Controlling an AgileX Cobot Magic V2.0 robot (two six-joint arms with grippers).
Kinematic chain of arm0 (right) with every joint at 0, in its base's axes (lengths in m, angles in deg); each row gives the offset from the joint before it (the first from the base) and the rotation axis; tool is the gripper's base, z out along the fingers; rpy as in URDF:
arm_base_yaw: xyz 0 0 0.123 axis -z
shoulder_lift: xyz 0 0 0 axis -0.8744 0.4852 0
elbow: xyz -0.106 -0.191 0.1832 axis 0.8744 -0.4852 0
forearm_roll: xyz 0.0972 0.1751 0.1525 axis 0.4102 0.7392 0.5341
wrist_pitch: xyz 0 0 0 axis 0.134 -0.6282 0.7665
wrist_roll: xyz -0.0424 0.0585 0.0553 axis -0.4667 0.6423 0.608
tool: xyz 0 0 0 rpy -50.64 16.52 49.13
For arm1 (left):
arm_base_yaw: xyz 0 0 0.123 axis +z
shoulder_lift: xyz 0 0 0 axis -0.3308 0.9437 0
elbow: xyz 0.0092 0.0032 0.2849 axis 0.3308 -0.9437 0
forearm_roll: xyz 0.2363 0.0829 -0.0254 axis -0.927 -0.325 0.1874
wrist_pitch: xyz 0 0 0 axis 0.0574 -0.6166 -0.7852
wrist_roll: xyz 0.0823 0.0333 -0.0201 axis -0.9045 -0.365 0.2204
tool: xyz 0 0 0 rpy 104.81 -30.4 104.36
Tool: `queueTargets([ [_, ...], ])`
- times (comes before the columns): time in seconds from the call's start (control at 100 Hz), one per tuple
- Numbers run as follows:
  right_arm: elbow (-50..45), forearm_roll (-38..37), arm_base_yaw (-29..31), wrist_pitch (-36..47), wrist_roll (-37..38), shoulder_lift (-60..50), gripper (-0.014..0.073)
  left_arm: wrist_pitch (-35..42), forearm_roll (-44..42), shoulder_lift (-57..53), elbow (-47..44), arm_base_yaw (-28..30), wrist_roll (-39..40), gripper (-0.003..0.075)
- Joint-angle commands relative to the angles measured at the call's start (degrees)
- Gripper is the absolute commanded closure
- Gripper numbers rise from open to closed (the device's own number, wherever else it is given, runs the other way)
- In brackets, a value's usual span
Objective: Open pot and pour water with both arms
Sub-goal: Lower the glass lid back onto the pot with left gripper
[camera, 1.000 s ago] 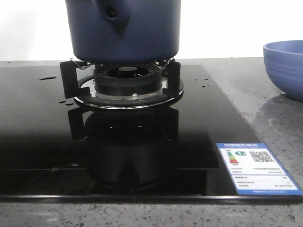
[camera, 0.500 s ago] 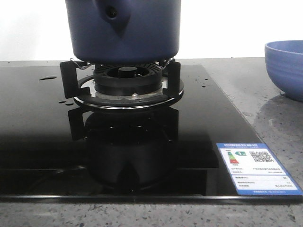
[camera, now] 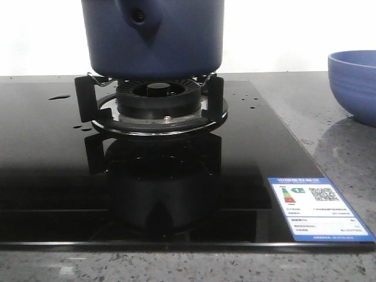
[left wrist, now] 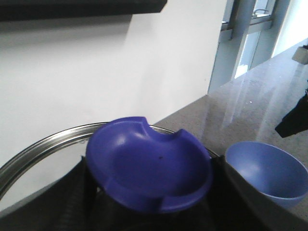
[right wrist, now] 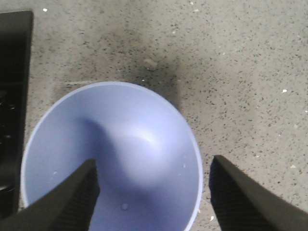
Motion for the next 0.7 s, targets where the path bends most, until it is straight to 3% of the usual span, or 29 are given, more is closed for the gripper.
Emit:
queueTargets([
  [0.0, 1.93, 1.7, 0.26, 1.52, -0.37, -2.57, 0.0149, 0.33, 4.73, 0.27, 2.23, -2.67, 0.2, 0.0383],
  [0.28, 1.93, 1.92, 0.26, 1.04, -0.37, -3.02, 0.0148, 1.71, 4.73, 5.34, 2.23, -6.56, -0.5, 0.0383],
  [0.69, 1.93, 2.48, 0.26, 1.04, -0.37, -3.02, 0.0149, 1.38, 4.75, 7.07, 2.23, -6.67, -0.5, 0.0383],
])
